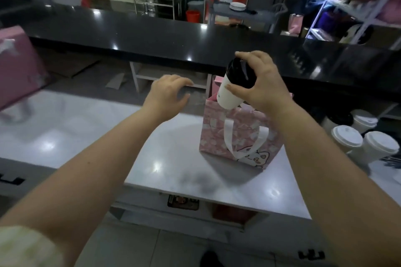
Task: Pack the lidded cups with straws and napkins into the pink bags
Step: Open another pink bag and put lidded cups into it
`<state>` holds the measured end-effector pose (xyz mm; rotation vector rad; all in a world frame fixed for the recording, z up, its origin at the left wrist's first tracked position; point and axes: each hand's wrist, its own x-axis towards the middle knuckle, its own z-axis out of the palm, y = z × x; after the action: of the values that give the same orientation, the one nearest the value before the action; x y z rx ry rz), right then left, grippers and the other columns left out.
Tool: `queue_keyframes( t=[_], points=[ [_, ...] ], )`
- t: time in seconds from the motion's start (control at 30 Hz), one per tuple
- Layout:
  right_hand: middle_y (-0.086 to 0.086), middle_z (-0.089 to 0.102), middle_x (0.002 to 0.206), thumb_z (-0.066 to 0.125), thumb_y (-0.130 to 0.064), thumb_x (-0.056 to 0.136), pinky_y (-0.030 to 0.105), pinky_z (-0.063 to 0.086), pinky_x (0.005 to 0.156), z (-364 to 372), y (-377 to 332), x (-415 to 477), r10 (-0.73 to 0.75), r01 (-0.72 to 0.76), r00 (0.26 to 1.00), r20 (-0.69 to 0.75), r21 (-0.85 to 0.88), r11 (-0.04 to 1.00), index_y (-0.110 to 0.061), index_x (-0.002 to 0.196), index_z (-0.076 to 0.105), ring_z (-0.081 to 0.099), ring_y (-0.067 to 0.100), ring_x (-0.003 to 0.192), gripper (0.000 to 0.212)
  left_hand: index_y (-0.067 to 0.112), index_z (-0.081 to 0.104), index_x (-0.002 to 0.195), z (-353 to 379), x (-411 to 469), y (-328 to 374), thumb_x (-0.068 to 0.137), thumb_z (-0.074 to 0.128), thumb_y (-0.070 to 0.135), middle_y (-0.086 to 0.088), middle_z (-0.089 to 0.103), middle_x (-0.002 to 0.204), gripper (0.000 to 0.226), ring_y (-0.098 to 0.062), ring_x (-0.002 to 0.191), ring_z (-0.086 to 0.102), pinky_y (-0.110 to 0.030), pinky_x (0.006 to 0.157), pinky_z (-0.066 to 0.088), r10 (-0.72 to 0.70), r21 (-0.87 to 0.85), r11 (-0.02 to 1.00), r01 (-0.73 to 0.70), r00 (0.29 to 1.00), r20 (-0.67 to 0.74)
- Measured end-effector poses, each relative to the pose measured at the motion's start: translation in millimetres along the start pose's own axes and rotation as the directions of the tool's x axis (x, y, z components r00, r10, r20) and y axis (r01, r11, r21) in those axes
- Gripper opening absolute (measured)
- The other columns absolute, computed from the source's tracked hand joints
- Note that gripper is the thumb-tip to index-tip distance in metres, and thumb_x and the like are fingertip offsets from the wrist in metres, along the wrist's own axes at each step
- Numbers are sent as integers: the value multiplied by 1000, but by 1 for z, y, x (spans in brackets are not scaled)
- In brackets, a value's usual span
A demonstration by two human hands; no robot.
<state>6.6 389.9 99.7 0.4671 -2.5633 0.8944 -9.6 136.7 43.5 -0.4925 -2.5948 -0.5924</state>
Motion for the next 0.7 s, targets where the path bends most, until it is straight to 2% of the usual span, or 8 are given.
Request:
queue_keyframes(
  t=[0.17, 0.3, 0.4, 0.47, 0.6, 0.7],
  points=[
    [-8, 38, 130, 79, -44, 73, 26, 33, 98, 13, 29, 29, 35, -35, 999, -39, -2, 999, -34, 136, 46, 39, 15, 120, 71, 15, 69, 116, 33, 46, 15, 88, 69, 22, -3, 67, 116, 28, -24, 115, 56, -46, 98, 44, 143, -84, 986, -141, 989, 20],
    [-10, 43, 125, 77, -48, 71, 30, 42, 99, 14, 53, 45, 64, -65, 998, 11, 79, 995, -39, 129, 47, 46, 14, 118, 66, 14, 73, 109, 53, 76, 19, 85, 72, 15, -3, 69, 103, 24, -18, 105, 59, -33, 90, 47, 202, -216, 957, -194, 979, 16],
    [-17, 44, 115, 78, -47, 70, 15, 39, 88, 14, 71, 55, 97, -92, 995, -32, 135, 986, -43, 123, 49, 48, 4, 107, 61, 14, 73, 109, 67, 93, 16, 83, 73, 14, 2, 69, 104, 26, -14, 103, 57, -25, 91, 43, 225, -267, 939, -215, 974, 7],
    [-26, 41, 110, 78, -47, 69, 11, 35, 81, 12, 81, 60, 116, -109, 993, -38, 160, 981, -47, 120, 49, 46, -5, 103, 59, 16, 73, 105, 73, 102, 15, 83, 73, 16, 5, 67, 100, 23, -12, 101, 58, -24, 89, 44, 234, -319, 923, -215, 972, 21],
    [-29, 41, 111, 78, -45, 70, 13, 36, 80, 9, 93, 66, 153, -152, 988, 10, 198, 968, -50, 118, 49, 44, -9, 106, 56, 22, 73, 90, 84, 114, 6, 79, 74, 23, 11, 63, 90, 11, -5, 97, 52, -27, 81, 47, 229, -316, 932, -176, 964, 137],
    [-25, 42, 112, 79, -44, 71, 16, 39, 82, 4, 97, 69, 171, -174, 985, 33, 176, 969, -50, 118, 49, 48, 0, 106, 56, 33, 71, 88, 86, 118, 0, 76, 77, 32, 20, 61, 95, 13, 7, 106, 40, -16, 83, 36, 234, -341, 929, -140, 939, 251]
  ],
)
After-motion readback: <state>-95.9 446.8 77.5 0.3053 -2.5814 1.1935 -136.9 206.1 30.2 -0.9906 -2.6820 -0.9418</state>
